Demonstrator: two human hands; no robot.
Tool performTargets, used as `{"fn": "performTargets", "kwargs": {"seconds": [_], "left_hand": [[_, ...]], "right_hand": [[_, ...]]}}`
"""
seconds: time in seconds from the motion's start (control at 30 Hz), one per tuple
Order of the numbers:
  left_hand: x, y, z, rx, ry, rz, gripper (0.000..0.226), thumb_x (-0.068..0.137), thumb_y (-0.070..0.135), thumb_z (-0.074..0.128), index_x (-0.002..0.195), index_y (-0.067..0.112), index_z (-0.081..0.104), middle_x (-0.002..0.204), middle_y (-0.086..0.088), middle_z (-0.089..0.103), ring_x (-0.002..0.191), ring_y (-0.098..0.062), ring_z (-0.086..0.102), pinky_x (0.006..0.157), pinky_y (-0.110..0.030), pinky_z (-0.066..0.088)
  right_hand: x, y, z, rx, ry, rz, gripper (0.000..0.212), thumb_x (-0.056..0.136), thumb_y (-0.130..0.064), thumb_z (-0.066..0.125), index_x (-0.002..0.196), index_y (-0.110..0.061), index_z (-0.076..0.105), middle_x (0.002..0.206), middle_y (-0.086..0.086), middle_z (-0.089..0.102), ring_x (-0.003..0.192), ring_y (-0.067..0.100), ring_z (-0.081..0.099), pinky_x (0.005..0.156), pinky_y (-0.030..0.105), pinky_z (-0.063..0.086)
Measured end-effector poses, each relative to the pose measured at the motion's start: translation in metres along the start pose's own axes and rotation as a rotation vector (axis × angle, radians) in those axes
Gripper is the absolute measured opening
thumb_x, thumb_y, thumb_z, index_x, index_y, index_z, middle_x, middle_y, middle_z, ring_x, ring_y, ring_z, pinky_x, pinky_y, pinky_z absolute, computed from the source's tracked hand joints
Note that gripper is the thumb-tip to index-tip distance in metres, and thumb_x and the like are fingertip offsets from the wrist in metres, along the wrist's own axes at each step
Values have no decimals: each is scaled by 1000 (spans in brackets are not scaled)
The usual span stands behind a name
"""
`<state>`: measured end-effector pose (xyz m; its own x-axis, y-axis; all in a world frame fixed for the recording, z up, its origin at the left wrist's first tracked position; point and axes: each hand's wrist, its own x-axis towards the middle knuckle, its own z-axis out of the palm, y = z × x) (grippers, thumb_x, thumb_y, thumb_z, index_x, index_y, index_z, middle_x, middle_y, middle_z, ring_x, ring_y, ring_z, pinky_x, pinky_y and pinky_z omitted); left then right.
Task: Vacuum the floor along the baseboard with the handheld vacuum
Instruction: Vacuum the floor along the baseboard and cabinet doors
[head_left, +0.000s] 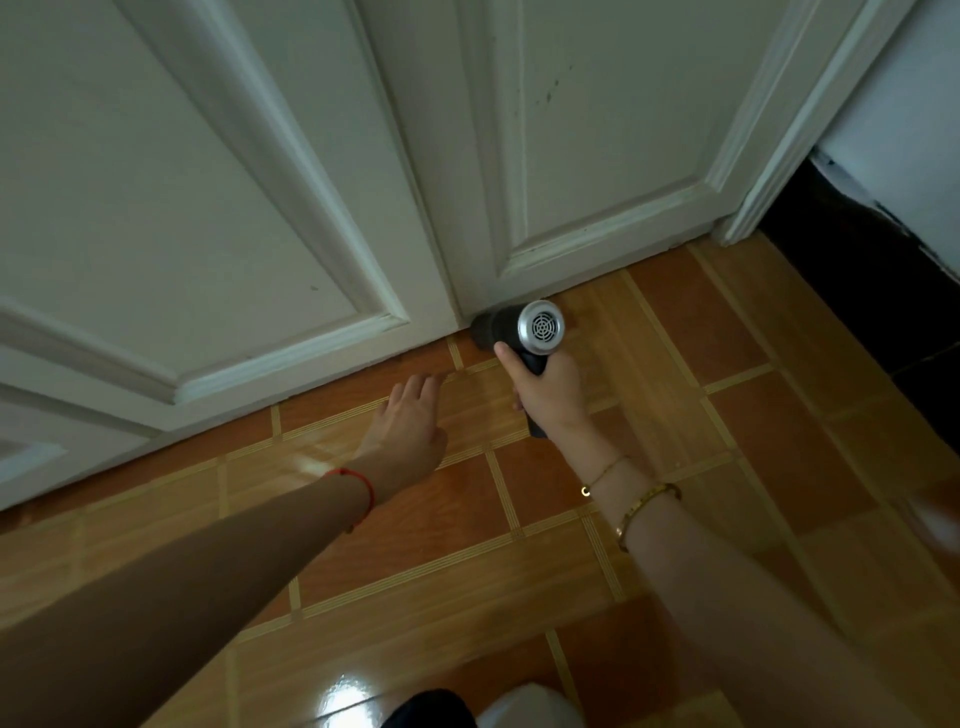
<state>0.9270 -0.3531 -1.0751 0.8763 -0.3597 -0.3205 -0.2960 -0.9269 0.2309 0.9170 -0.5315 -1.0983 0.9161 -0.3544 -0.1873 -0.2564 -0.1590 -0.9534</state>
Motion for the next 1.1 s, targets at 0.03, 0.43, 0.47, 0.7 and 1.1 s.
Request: {"fn": "performTargets", "kwargs": {"seconds": [0.03,0.43,0.47,0.7,1.1], "left_hand": [[-3,-5,0,2,-5,-10,74,87,8,57,152,15,22,152,-7,33,139,-28,32,114,-44,34],[-44,-52,-1,-19,-2,-102,73,87,12,56,151,14,23,152,-9,32,141,-31,31,112,-45,33],[-47,-54,-1,-25,1,-109,73,86,11,56,151,14,23,152,-9,32,142,-31,30,113,-45,33],[-64,-70,-6,-43,42,-174,74,86,11,58,152,15,23,151,-9,35,141,-30,32,112,-47,35],[-75,-84,-1,-55,11,-147,74,92,21,55,154,13,17,158,-9,27,145,-29,25,116,-47,28]], "right_hand": [[-3,-1,6,-2,-6,-2,29,88,-39,68,83,-11,62,65,-3,59,63,20,62,65,37,57],[-41,-4,57,-9,40,14,42,87,-44,69,110,-9,63,91,12,71,81,31,70,69,35,59],[-45,-4,62,-21,20,8,41,87,-44,69,108,-10,63,88,10,70,78,29,69,65,32,56],[-62,-13,88,-128,-125,-75,45,86,-47,69,112,-10,65,94,1,70,86,17,68,68,22,52],[-63,-27,69,-364,-70,-58,50,83,-48,71,118,-13,61,105,1,70,95,19,66,69,29,53]]}}
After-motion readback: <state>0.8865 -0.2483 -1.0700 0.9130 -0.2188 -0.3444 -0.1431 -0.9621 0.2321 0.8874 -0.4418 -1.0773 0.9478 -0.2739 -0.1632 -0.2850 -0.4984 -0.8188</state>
